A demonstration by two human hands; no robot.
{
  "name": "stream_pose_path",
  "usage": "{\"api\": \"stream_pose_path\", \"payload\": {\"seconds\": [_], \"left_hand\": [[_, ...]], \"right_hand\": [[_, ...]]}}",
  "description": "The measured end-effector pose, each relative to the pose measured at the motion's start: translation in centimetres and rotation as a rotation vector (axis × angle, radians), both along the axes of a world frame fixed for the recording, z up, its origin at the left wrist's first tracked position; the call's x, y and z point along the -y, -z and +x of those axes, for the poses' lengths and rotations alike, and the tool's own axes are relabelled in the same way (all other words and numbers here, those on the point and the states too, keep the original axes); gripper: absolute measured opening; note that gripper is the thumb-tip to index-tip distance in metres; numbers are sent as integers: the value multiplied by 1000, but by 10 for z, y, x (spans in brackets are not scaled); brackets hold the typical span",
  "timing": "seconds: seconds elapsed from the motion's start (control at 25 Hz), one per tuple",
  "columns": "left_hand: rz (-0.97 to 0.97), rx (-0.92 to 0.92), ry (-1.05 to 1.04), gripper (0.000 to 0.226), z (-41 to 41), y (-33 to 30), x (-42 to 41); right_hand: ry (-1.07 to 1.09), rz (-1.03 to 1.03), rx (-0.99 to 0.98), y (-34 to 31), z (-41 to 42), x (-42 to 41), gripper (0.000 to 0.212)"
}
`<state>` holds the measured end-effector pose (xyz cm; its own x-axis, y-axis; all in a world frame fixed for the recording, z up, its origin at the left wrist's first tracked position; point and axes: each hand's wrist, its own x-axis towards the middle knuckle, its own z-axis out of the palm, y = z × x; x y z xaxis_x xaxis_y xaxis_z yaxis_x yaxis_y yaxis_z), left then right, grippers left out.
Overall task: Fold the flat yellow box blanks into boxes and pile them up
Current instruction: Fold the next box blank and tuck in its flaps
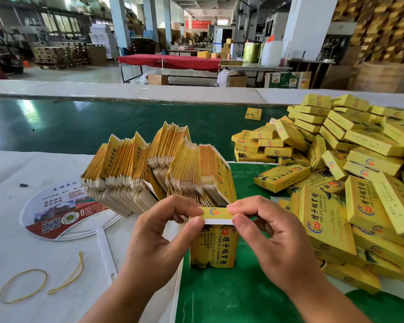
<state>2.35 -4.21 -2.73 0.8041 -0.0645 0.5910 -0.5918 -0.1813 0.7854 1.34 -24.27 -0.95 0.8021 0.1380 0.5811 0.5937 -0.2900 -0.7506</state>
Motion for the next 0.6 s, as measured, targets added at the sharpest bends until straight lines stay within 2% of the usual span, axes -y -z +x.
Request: {"api": "stream_pose_path", "payload": {"seconds": [0.36, 0.52, 0.6], "left_hand": [[58, -32, -55, 14, 2, 2, -1], [59, -55, -195, 27, -3, 1, 10], [144, -81, -280, 40, -8, 2, 16]], "right_hand": [[45, -30, 4, -1, 1, -1, 8], [127, -45, 96, 4, 0, -7, 5], [184, 5, 96, 7, -1, -11, 8]]}}
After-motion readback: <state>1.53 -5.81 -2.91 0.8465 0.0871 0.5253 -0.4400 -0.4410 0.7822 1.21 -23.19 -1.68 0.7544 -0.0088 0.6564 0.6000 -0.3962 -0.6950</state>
